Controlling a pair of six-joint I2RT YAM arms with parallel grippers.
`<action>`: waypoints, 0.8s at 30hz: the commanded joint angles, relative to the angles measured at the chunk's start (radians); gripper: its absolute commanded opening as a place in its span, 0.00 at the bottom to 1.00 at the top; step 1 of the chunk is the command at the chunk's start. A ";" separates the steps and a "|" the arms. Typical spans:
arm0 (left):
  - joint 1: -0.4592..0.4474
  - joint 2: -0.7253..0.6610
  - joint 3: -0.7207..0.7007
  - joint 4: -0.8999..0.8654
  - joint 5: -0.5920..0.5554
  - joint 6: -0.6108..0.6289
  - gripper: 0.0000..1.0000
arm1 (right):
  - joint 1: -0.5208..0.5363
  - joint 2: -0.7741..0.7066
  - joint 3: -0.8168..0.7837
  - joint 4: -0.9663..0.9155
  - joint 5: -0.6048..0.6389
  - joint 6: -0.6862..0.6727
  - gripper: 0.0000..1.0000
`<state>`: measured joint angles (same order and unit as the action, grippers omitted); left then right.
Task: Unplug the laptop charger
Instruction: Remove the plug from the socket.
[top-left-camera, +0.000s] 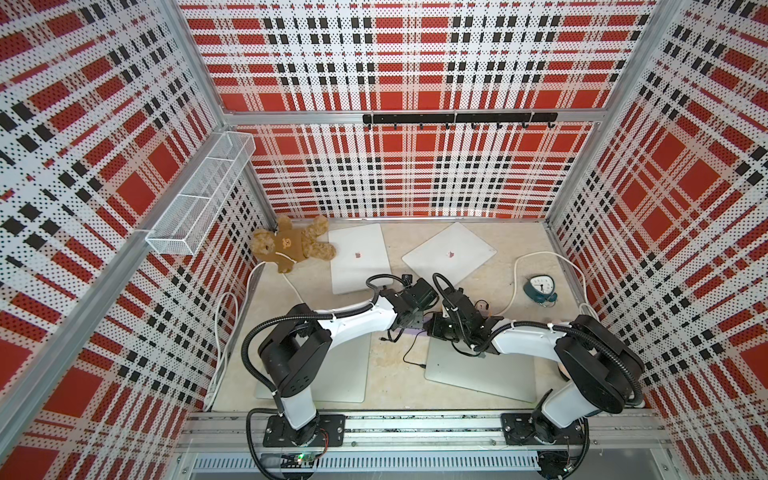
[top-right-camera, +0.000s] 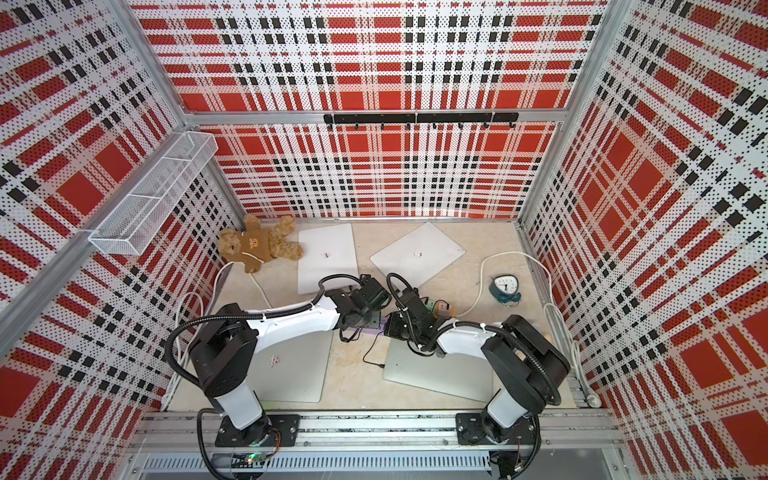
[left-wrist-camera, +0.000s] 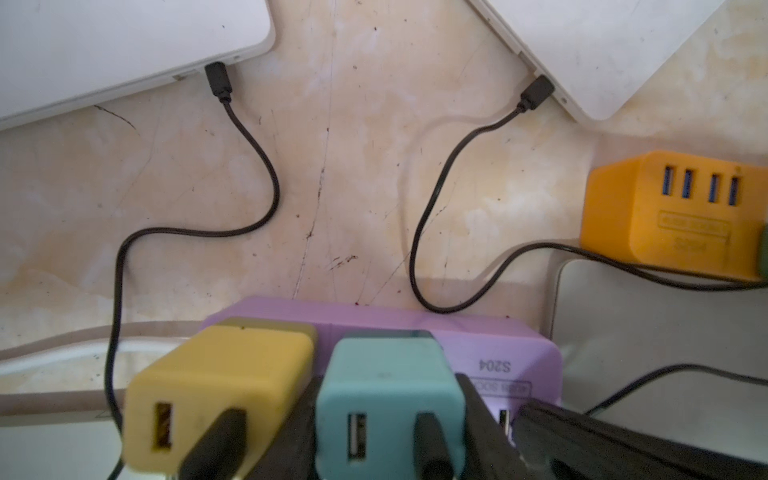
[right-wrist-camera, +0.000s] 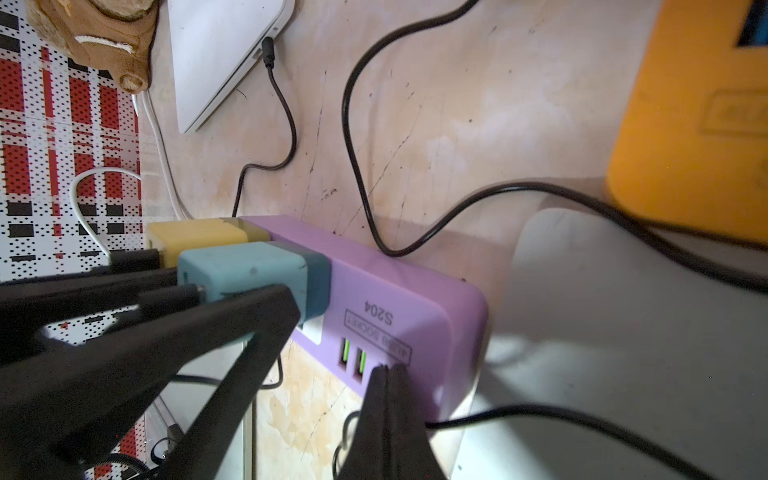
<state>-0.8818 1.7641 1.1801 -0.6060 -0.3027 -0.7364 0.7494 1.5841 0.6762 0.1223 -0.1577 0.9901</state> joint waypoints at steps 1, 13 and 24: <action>-0.035 0.025 0.061 -0.040 -0.023 -0.004 0.18 | -0.005 0.063 -0.005 -0.083 0.023 0.018 0.00; -0.011 -0.024 0.006 0.074 0.109 -0.021 0.16 | -0.005 0.070 -0.007 -0.091 0.024 0.012 0.00; -0.040 0.029 0.070 -0.052 -0.041 -0.003 0.14 | -0.005 0.105 0.005 -0.108 0.018 0.012 0.00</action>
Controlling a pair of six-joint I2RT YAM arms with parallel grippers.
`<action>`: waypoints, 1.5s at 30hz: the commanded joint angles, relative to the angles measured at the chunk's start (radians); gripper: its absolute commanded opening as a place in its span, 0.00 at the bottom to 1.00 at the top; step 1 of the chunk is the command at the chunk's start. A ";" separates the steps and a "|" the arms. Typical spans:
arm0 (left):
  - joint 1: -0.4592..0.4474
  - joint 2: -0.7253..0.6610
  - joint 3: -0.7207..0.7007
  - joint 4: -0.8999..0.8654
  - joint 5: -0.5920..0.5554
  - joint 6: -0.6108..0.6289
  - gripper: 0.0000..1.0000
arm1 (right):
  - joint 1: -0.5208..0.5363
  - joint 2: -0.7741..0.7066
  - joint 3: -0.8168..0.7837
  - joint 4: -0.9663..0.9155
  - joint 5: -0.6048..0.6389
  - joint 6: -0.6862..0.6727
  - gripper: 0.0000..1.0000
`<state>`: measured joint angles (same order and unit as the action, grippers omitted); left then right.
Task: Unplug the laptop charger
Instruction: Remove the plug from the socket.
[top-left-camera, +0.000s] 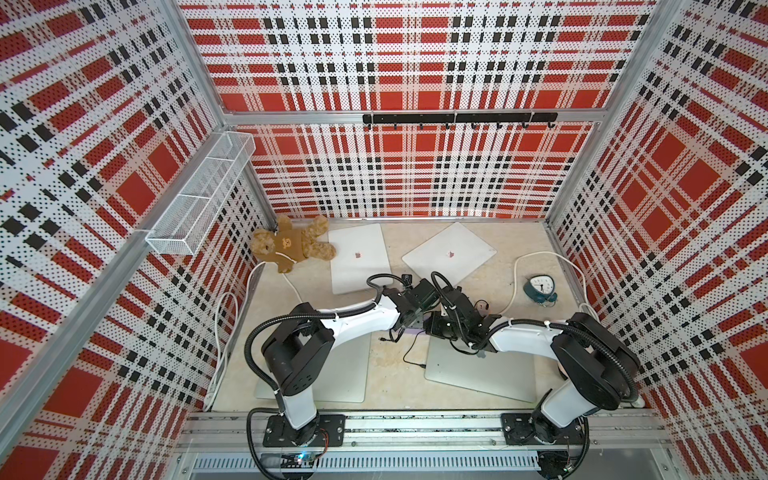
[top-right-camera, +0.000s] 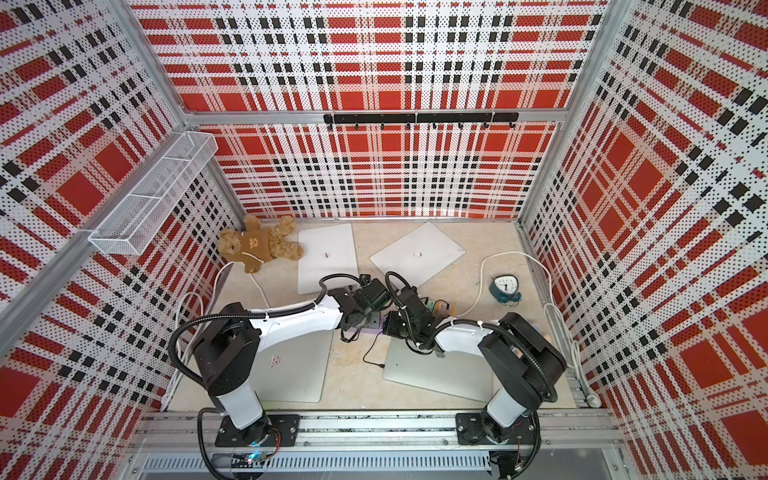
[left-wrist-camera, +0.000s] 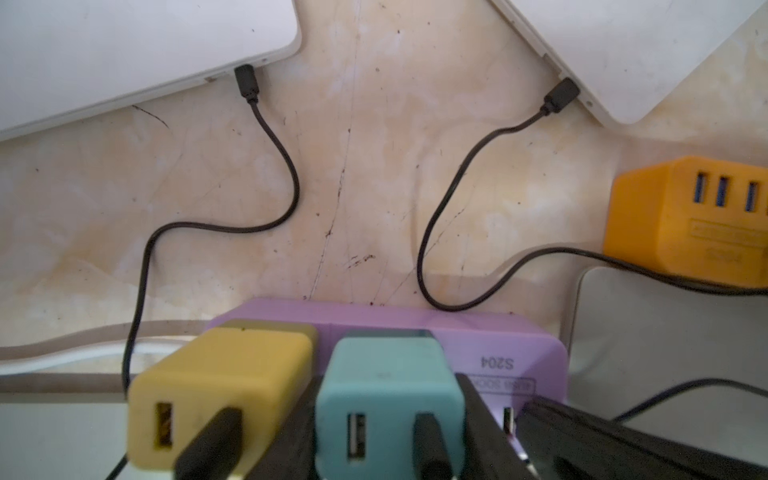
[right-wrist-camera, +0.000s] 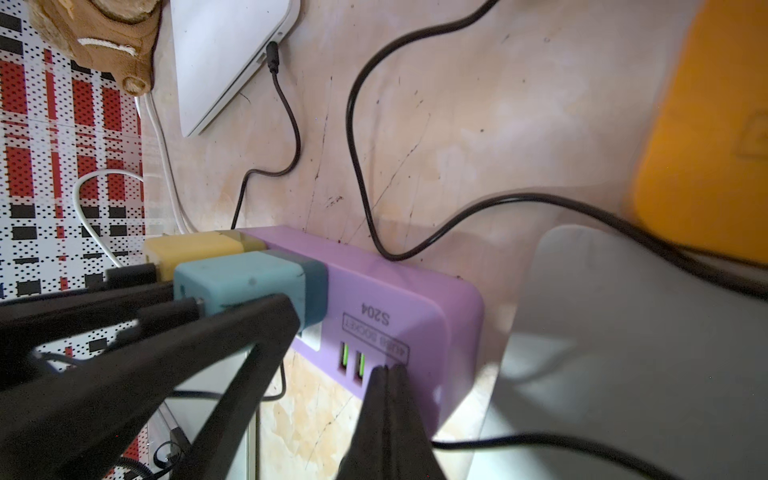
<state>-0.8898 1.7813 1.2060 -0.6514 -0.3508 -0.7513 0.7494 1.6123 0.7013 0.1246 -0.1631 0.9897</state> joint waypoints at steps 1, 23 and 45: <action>-0.031 0.010 0.044 -0.008 0.006 0.013 0.14 | -0.005 0.080 -0.019 -0.114 0.025 0.010 0.00; -0.035 0.012 0.056 -0.017 -0.001 0.020 0.10 | 0.002 0.166 0.021 -0.208 0.074 -0.005 0.00; 0.020 -0.039 -0.003 0.111 0.176 0.020 0.00 | 0.002 0.263 0.016 -0.202 0.055 0.004 0.00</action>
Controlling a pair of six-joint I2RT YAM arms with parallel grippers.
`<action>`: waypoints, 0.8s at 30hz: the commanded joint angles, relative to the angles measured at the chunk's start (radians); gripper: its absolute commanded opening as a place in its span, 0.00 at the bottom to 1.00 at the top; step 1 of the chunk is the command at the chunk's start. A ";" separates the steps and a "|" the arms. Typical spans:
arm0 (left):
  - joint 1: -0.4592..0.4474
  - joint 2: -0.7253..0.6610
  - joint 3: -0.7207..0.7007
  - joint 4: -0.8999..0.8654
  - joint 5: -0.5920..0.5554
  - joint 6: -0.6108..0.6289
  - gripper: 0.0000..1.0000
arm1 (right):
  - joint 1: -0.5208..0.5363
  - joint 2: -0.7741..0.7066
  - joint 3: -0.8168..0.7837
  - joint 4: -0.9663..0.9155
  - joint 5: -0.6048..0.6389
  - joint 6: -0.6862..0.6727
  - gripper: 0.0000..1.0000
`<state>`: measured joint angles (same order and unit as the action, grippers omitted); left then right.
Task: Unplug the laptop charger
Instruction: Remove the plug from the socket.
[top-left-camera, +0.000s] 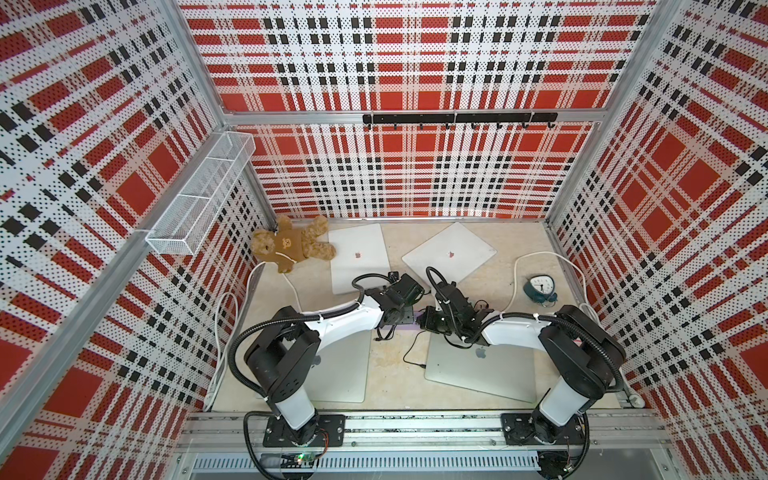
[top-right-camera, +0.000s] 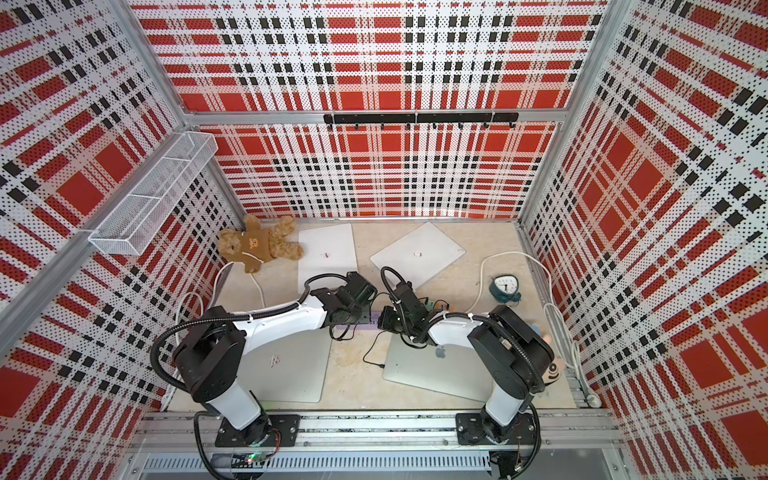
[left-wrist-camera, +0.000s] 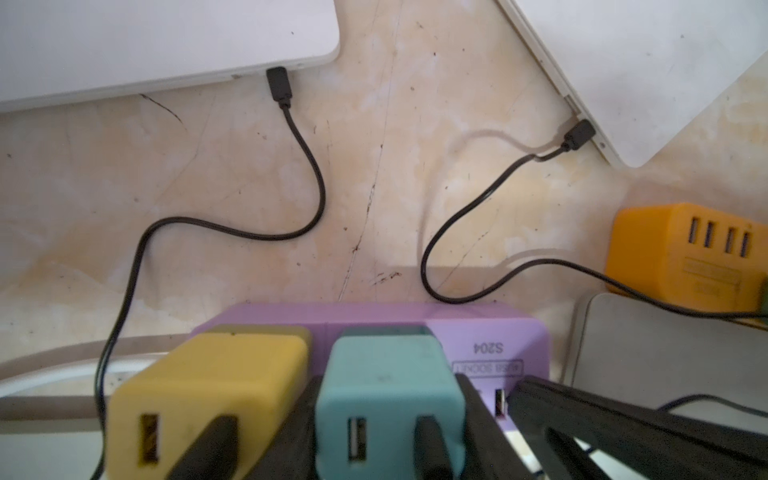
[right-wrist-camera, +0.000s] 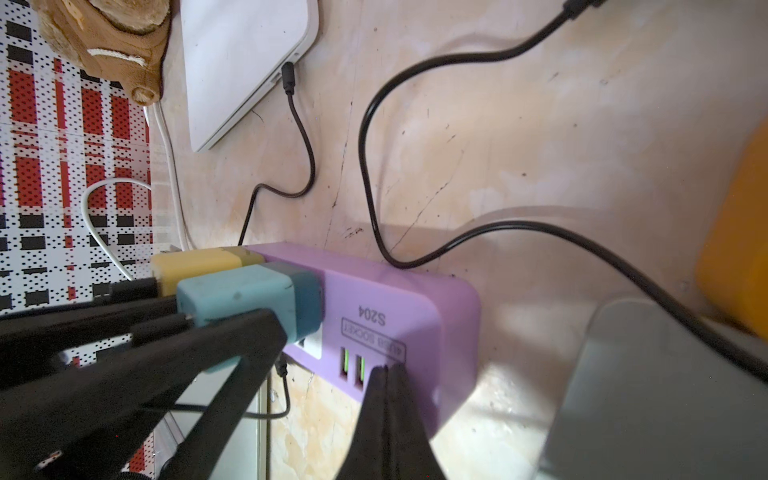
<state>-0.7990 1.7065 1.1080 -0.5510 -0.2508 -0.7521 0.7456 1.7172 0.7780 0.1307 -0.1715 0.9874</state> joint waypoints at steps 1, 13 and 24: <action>-0.082 0.060 0.131 -0.058 0.026 0.030 0.00 | 0.006 0.157 -0.067 -0.213 0.078 0.014 0.00; -0.018 -0.059 0.001 0.179 0.310 -0.028 0.00 | 0.008 0.220 -0.076 -0.198 0.060 0.020 0.00; -0.047 0.017 0.124 -0.086 0.052 0.029 0.00 | 0.008 0.234 -0.068 -0.214 0.065 0.013 0.00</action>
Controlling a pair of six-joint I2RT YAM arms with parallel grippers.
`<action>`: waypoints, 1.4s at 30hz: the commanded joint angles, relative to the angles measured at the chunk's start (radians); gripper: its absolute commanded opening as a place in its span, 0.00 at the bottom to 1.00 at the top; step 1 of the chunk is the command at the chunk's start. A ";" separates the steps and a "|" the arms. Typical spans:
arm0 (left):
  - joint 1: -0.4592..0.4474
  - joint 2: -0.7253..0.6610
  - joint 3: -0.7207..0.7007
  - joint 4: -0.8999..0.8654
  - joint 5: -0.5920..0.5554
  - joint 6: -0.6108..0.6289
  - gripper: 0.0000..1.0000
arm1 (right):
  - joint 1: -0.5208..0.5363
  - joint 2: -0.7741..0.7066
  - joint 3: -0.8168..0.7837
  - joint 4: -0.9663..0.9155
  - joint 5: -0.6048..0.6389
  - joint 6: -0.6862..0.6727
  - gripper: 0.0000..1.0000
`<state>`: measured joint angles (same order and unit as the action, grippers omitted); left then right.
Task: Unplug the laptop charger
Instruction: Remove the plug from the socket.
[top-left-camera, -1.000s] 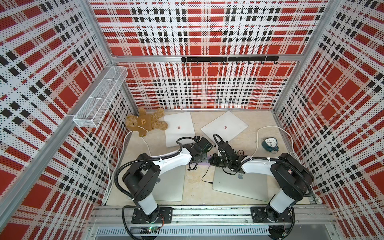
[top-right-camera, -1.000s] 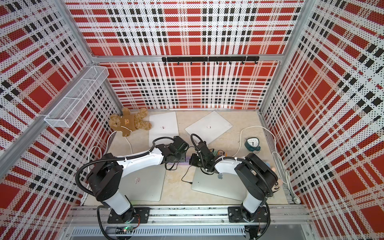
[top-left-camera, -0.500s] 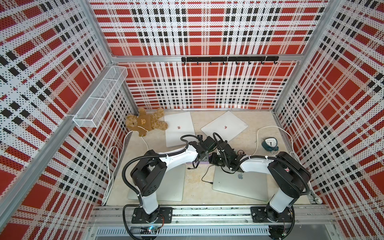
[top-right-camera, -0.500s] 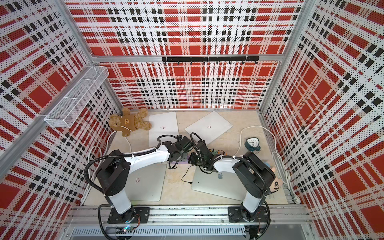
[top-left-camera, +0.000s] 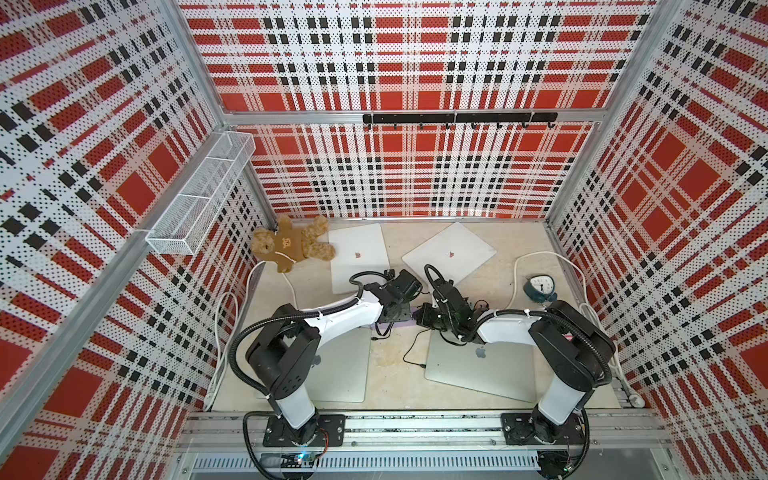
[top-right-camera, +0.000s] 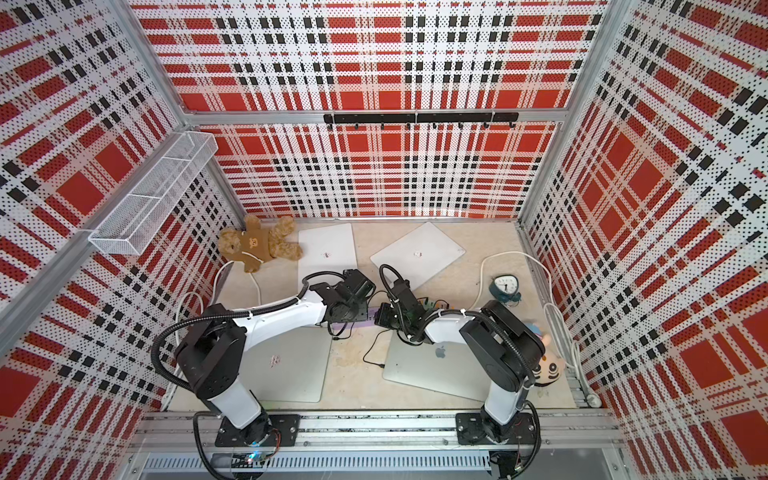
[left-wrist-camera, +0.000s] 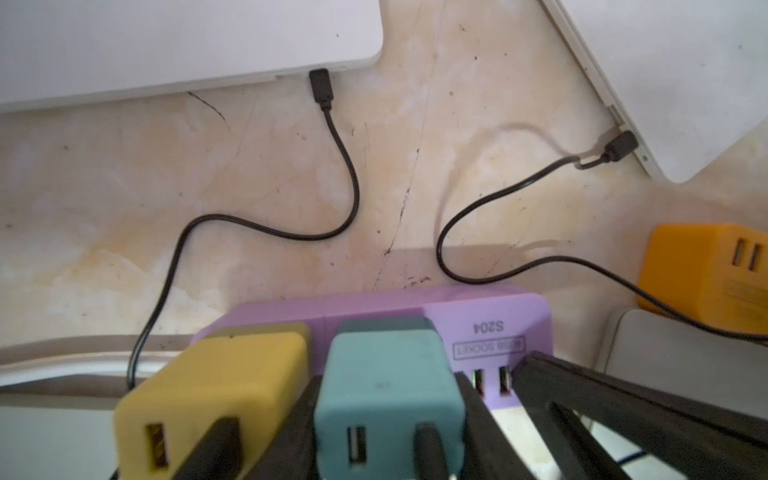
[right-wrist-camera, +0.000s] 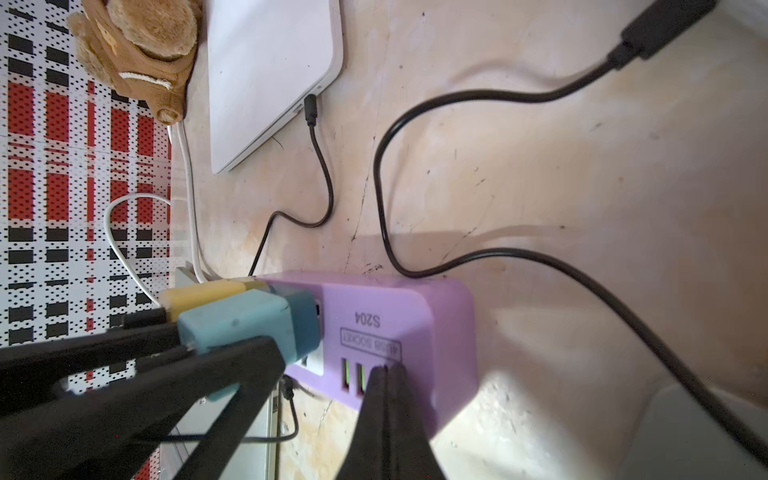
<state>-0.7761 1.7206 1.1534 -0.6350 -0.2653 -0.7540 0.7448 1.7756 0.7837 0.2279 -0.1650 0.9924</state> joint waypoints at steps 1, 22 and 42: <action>-0.072 0.007 0.080 -0.007 0.055 0.031 0.00 | 0.008 0.177 -0.069 -0.318 0.061 0.005 0.00; -0.075 0.049 0.151 -0.041 0.100 0.042 0.00 | 0.008 0.204 -0.052 -0.341 0.061 -0.017 0.00; -0.053 -0.009 0.120 -0.018 0.135 0.033 0.00 | 0.009 0.225 -0.032 -0.360 0.050 -0.035 0.00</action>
<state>-0.7540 1.6978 1.1893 -0.6884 -0.2123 -0.7540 0.7437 1.8160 0.8295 0.2260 -0.1673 0.9623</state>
